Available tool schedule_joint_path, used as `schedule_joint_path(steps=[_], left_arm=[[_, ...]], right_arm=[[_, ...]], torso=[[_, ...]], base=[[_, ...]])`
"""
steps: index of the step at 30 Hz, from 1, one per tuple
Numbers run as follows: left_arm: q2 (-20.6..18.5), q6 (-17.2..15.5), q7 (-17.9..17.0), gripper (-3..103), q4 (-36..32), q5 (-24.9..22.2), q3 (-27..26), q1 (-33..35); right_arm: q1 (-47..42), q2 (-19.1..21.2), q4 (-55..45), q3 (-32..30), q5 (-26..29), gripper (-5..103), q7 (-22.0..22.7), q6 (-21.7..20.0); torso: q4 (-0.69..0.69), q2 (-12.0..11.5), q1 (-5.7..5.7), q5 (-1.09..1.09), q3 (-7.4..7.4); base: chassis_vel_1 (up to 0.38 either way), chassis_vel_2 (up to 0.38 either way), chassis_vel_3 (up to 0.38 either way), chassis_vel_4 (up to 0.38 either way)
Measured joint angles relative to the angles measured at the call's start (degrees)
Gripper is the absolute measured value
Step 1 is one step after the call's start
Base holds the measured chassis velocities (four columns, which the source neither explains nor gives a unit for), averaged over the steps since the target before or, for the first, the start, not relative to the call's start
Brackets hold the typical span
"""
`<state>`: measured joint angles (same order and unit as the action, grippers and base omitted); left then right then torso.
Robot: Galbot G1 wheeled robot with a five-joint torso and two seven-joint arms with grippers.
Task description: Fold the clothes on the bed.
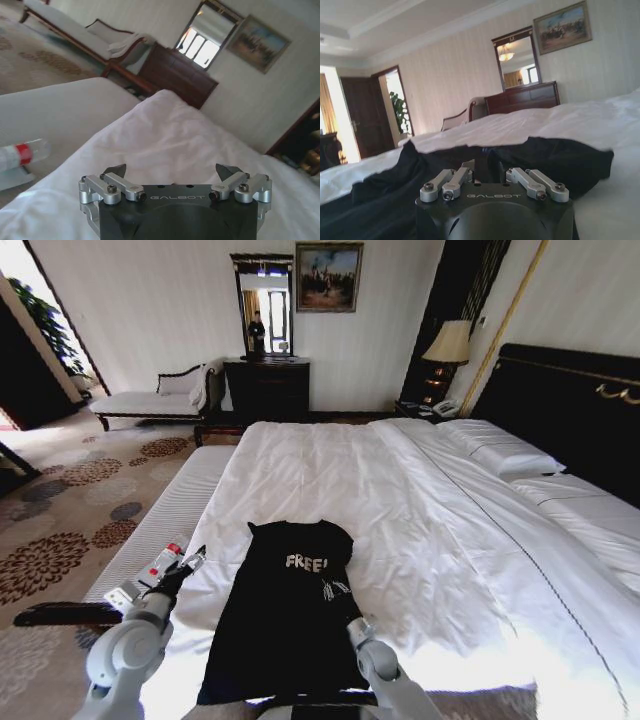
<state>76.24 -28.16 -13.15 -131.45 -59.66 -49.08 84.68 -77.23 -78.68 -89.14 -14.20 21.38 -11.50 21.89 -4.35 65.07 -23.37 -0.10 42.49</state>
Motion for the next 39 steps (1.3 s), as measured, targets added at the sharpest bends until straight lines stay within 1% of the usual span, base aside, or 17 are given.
schedule_joint_path(steps=[1,2,4,6,7,8,12,14,17,19,23,24,27,28,31,33,39], left_arm=[[-0.4,0.7,2.0,100,-2.5,-2.6,-0.5,-0.3],[-0.4,0.7,2.0,100,-2.5,-2.6,-0.5,-0.3],[-1.8,1.9,5.8,100,-7.5,-7.2,-1.2,-1.3],[-3.0,2.4,8.5,100,-10.8,-9.0,-1.3,-2.1],[-3.4,2.5,9.4,100,-11.7,-9.4,-1.1,-2.5],[-3.4,2.5,9.4,100,-11.7,-9.4,-1.1,-2.5],[-3.7,2.2,10.4,100,-12.3,-11.0,-0.2,-3.0],[-3.6,2.2,10.4,100,-12.3,-11.2,-0.2,-3.0],[-3.4,2.1,10.1,100,-12.3,-11.6,-0.2,-3.3],[-3.3,2.1,10.0,100,-12.2,-11.6,-0.2,-3.4],[-2.8,1.8,9.1,100,-12.1,-11.5,0.2,-3.9],[-2.8,1.8,9.1,100,-12.1,-11.5,0.2,-3.9],[-3.0,1.0,7.9,100,-12.0,-9.8,0.7,-4.6],[-3.0,1.0,7.9,100,-12.0,-9.8,0.7,-4.6],[-3.5,0.8,7.3,100,-11.4,-8.4,1.0,-5.3],[-3.4,0.7,6.8,100,-11.1,-8.4,1.2,-5.6],[-3.2,0.7,6.7,100,-11.2,-8.3,1.3,-5.2]], right_arm=[[-0.4,0.1,-1.4,-0.4,2.4,30,0.0,0.3],[-0.4,0.1,-1.4,-0.4,2.4,30,0.0,0.3],[-0.7,0.2,-3.8,-1.3,8.4,41,0.0,1.5],[-0.5,0.2,-4.6,-1.8,13.0,52,0.0,2.6],[-0.2,0.2,-4.9,-2.0,16.1,52,0.4,2.8],[-0.2,0.2,-4.9,-2.0,16.1,52,0.4,2.8],[1.6,0.2,-5.7,-2.9,28.7,74,6.2,0.6],[2.2,0.1,-5.8,-3.1,31.4,74,7.9,0.0],[3.4,0.1,-5.8,-3.8,36.0,90,11.3,-1.9],[3.8,0.1,-5.6,-3.9,37.0,95,12.5,-2.5],[4.9,-0.2,-5.1,-3.9,40.2,100,19.8,-6.7],[4.9,-0.2,-5.1,-3.9,40.2,100,19.8,-6.7],[4.6,0.0,-7.9,-3.9,45.8,100,26.9,-14.6],[4.6,0.0,-7.9,-3.9,45.8,100,26.9,-14.6],[4.5,0.3,-9.3,-3.2,48.8,100,31.2,-20.7],[5.2,0.3,-8.4,-2.8,48.9,100,32.5,-21.9],[6.8,0.4,-6.0,-2.9,49.8,100,32.0,-22.0]], torso=[[0.01,0.0,0.01,0.01,0.0],[0.01,0.0,0.01,0.01,0.0],[0.01,0.0,0.01,0.01,-0.01],[0.01,0.0,0.01,0.02,-0.01],[0.01,0.0,0.01,0.02,-0.01],[0.01,0.0,0.01,0.02,-0.01],[0.01,0.0,0.01,0.01,0.0],[0.02,0.0,0.01,0.01,0.0],[0.02,0.0,0.0,0.0,0.0],[0.02,0.0,0.01,0.0,0.0],[0.02,0.0,0.01,0.0,0.0],[0.02,0.0,0.01,0.0,0.0],[0.02,0.0,0.01,0.0,0.0],[0.02,0.0,0.01,0.0,0.0],[0.01,0.0,0.01,0.0,0.0],[0.02,0.0,0.01,0.0,0.0],[0.01,0.0,0.0,0.0,0.0]], base=[[0.0,0.0,0.0,0.0],[0.0,0.0,0.0,0.0],[0.0,0.0,0.0,0.0],[0.0,0.0,0.0,0.0],[0.0,0.0,0.0,0.0],[0.0,0.0,0.0,0.0],[0.0,0.0,0.0,0.0],[0.0,0.0,0.0,0.0],[0.0,0.0,0.0,0.0],[0.0,0.0,0.0,0.0],[0.0,0.0,0.0,0.0],[0.0,0.0,0.0,0.0],[0.0,0.0,0.0,0.0],[0.0,0.0,0.0,0.0],[0.0,0.0,0.0,0.0],[0.0,0.0,0.0,0.0],[0.0,0.0,0.0,0.0]])
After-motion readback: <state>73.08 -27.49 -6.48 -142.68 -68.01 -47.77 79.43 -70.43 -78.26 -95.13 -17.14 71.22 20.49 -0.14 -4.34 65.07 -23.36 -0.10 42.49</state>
